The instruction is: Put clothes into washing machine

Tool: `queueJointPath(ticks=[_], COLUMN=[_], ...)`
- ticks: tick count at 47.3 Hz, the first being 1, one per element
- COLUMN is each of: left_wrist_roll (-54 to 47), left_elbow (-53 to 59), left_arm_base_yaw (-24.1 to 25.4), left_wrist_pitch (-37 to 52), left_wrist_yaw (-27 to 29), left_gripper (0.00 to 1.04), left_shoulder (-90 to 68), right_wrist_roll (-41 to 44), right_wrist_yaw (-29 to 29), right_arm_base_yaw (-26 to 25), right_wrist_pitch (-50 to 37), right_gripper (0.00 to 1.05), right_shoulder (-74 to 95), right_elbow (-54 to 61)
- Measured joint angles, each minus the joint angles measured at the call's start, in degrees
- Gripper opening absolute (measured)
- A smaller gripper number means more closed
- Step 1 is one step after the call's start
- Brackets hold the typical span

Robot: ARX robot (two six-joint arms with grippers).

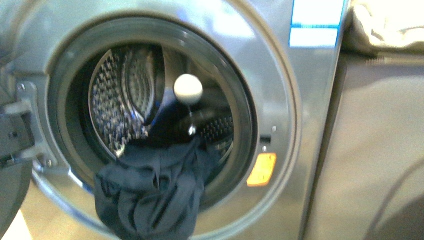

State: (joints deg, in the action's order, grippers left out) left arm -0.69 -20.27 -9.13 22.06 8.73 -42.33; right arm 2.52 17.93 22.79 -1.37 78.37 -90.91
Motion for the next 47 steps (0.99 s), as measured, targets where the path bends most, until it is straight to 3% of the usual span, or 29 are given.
queueJointPath(ticks=[9,15,42,45,47], left_wrist_roll=[0.7,0.72,0.74,0.74,0.74], left_elbow=[7.1,10.86,17.53,17.92,18.25], left_arm_base_yaw=[2.86,7.74,9.03,9.03,9.03], left_wrist_pitch=[1.07,1.11,-5.16,-6.21,-6.75], left_wrist_yaw=[-2.62,-8.44,-8.74,-8.74,-8.74], left_gripper=[0.03,0.04,0.04,0.04,0.04], left_shoulder=[5.16,9.64,22.64,24.17,25.05], right_wrist_roll=[0.0,0.0,-0.04,-2.4,-3.67], right_wrist_yaw=[0.0,0.0,-0.33,-15.54,-20.31], right_arm_base_yaw=[0.0,0.0,0.04,1.62,1.77], right_wrist_pitch=[0.0,0.0,0.04,2.49,2.64], right_gripper=[0.97,0.97,0.97,0.97,0.97], right_shoulder=[0.0,-0.02,-0.02,-0.44,-1.2], right_elbow=[0.0,0.0,0.0,-0.17,0.52])
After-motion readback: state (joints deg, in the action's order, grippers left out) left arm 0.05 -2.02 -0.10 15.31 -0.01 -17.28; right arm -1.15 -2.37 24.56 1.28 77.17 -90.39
